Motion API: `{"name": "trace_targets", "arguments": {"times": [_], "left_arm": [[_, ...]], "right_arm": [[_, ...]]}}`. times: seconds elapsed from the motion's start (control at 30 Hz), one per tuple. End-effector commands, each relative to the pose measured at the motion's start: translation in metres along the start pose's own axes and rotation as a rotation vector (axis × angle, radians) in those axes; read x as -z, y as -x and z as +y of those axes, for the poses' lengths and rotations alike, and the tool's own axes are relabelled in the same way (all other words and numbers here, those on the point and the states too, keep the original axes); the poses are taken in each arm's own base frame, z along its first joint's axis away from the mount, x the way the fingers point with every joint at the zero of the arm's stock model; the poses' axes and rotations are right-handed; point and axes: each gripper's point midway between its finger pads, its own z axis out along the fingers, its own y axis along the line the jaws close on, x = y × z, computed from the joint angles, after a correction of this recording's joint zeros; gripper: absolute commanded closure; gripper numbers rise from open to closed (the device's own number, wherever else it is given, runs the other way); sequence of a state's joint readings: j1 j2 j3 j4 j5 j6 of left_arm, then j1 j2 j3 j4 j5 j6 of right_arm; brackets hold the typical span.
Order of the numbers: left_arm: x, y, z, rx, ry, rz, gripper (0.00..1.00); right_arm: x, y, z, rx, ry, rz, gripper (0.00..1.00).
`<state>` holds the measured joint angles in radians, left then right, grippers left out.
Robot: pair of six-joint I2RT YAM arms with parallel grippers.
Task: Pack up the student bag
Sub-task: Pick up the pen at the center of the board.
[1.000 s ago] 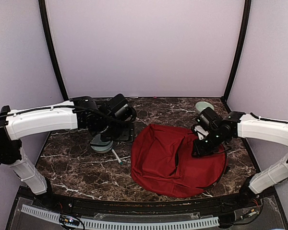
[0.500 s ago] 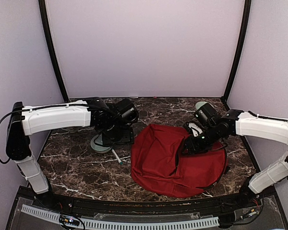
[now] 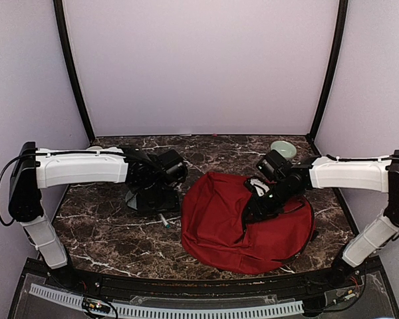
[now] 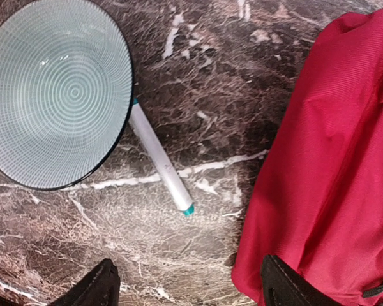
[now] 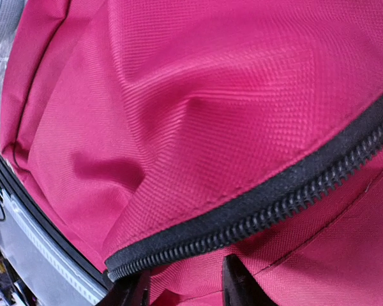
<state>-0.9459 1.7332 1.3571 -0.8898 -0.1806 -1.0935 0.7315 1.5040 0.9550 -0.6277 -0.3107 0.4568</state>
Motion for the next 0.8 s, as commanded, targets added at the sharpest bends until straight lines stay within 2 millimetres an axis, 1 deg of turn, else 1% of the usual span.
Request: {"name": "trace_targets", "arguments": {"times": [0.0,0.1,0.2,0.23,0.37,0.43,0.63,0.77], "left_arm": [[0.005,-0.007,0.009,0.031,-0.006,0.022,0.23],[0.000,-0.009,0.005,0.036,0.002,0.039,0.26],[-0.004,-0.008,0.000,0.036,0.011,0.050,0.28],[-0.005,-0.008,-0.001,0.037,0.012,0.052,0.28],[-0.010,-0.009,-0.005,0.059,0.004,0.063,0.29],[-0.014,-0.010,-0.004,0.097,0.008,0.074,0.31],[-0.021,-0.008,0.013,0.304,0.066,0.091,0.37],[-0.028,-0.005,0.018,0.455,0.067,0.086,0.44]], "right_arm": [[-0.008,-0.007,-0.007,0.005,-0.028,0.018,0.66],[-0.005,-0.010,-0.016,-0.006,-0.075,0.015,0.85],[-0.002,-0.013,-0.020,-0.014,-0.091,0.008,0.98],[-0.001,-0.015,-0.021,-0.016,-0.094,0.010,1.00],[0.002,-0.025,-0.026,-0.027,-0.113,0.022,1.00],[0.004,-0.030,-0.030,-0.040,-0.129,0.025,1.00],[0.009,-0.044,-0.033,-0.070,-0.130,0.046,1.00],[0.011,-0.054,-0.037,-0.085,-0.142,0.069,1.00]]}}
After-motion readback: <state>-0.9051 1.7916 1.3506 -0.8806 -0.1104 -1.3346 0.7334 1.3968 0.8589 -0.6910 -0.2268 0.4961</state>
